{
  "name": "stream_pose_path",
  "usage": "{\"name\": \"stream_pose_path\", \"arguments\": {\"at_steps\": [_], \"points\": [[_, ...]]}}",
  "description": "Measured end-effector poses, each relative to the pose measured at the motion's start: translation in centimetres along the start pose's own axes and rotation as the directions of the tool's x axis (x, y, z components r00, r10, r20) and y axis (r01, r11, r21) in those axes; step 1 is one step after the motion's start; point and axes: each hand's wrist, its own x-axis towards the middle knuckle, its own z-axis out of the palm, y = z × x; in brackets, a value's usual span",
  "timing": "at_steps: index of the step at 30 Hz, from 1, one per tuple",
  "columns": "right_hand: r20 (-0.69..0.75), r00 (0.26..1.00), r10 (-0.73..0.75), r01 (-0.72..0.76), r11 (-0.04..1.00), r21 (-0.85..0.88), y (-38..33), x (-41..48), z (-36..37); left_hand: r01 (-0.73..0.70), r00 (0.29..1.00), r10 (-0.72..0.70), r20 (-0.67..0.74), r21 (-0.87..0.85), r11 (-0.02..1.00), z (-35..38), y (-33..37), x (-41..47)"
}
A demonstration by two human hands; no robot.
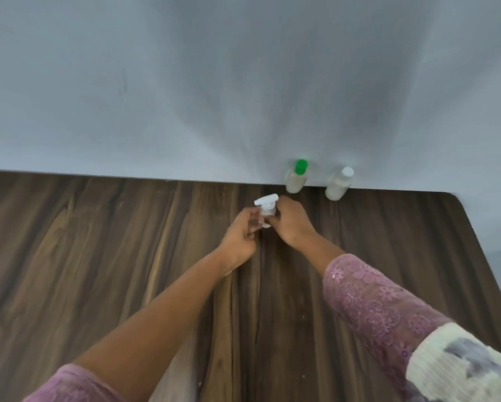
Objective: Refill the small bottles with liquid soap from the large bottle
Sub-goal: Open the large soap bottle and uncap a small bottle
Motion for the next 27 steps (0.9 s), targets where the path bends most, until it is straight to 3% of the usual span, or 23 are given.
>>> {"name": "stream_pose_path", "arguments": {"at_steps": [4, 7, 10, 14, 22, 27], "points": [[0.044, 0.998, 0.046, -0.046, 0.999, -0.018, 0.4, -5.6, 0.0, 0.003, 0.985, -0.023, 0.172, 0.12, 0.993, 0.7, -0.8, -5.2], [0.078, 0.995, 0.069, -0.067, 0.997, -0.025, 0.8, -10.4, 0.2, 0.052, 0.928, -0.125, 0.351, 0.21, 0.976, 1.2, -0.9, -8.8], [0.102, 0.991, 0.091, -0.087, 0.995, -0.04, 1.2, -15.3, 0.8, 0.036, 0.874, -0.196, 0.444, 0.344, 0.938, 1.2, -1.5, -12.6], [0.132, 0.988, 0.082, -0.082, 0.997, -0.005, 0.8, -22.3, 2.1, 0.086, 0.845, -0.272, 0.46, 0.385, 0.919, 1.4, -1.5, -18.1], [0.223, 0.969, 0.108, -0.107, 0.994, -0.019, 0.9, -35.5, 4.8, 0.174, 0.872, -0.283, 0.399, 0.289, 0.941, 1.1, -1.7, -26.8], [0.228, 0.972, 0.052, -0.058, 0.998, 0.021, 1.7, -41.0, 5.7, 0.21, 0.898, -0.263, 0.352, 0.183, 0.961, -0.2, -2.8, -30.3]]}}
